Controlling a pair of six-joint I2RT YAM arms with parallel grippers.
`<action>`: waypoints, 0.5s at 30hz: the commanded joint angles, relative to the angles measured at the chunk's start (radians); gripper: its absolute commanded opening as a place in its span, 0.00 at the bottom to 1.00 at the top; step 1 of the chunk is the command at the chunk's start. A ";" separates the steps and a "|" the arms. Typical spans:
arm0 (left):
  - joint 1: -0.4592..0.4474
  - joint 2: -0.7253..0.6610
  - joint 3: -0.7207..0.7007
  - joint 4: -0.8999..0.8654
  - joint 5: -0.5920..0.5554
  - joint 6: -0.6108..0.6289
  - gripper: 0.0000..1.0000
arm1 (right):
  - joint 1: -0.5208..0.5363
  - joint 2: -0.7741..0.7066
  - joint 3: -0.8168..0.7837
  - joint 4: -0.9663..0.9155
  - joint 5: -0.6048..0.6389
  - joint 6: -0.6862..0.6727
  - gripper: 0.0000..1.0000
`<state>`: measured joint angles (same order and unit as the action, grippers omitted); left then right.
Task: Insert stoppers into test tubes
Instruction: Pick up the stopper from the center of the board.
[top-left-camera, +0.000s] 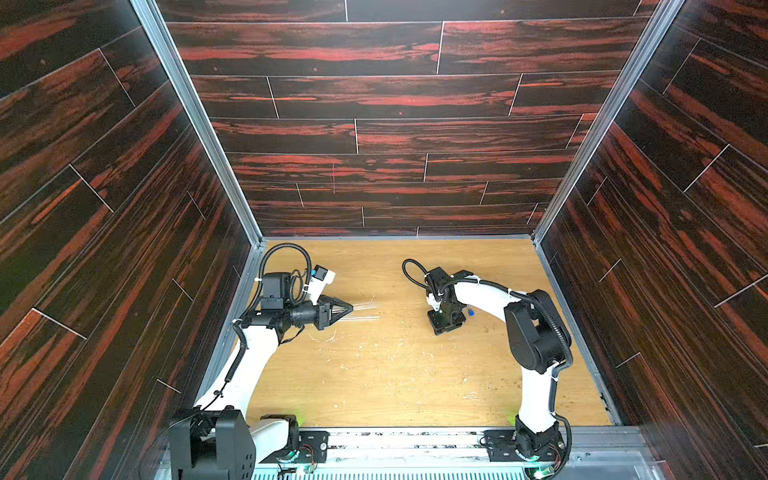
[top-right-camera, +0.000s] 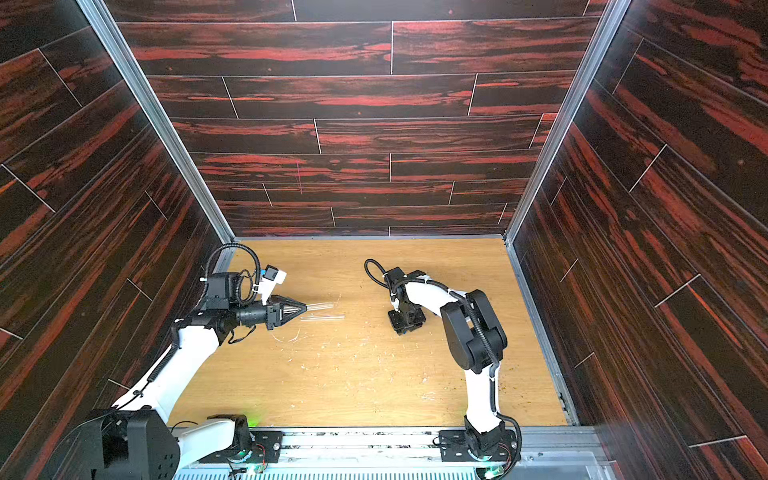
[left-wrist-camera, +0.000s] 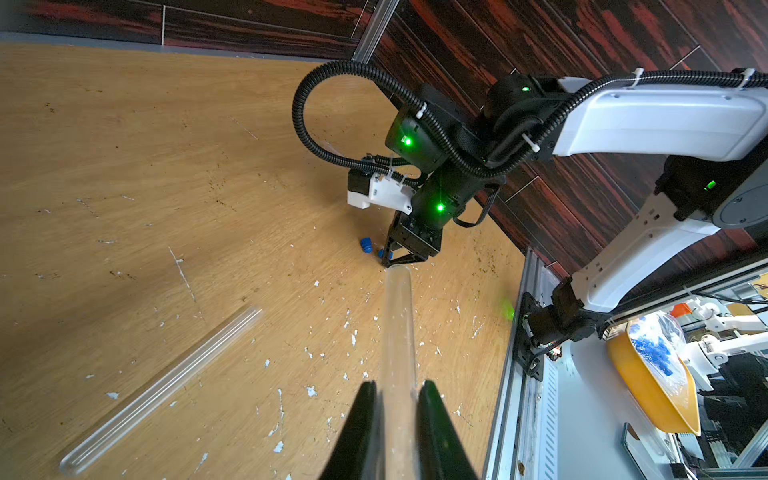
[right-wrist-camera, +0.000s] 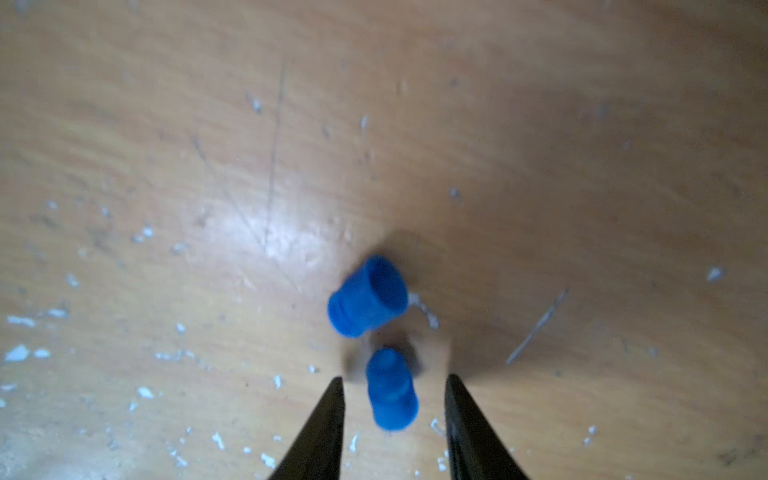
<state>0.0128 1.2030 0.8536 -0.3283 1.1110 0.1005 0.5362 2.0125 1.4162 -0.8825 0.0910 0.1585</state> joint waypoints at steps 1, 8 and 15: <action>0.001 -0.005 -0.004 -0.001 0.014 0.012 0.01 | -0.002 0.052 0.026 -0.021 0.010 0.002 0.38; 0.001 -0.001 -0.005 -0.003 0.012 0.014 0.01 | -0.002 0.053 0.021 -0.019 -0.005 0.000 0.31; -0.001 -0.002 -0.001 -0.009 0.012 0.015 0.01 | -0.003 0.055 0.012 -0.021 -0.011 -0.001 0.26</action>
<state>0.0128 1.2037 0.8536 -0.3283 1.1107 0.1009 0.5362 2.0266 1.4223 -0.8825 0.0929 0.1528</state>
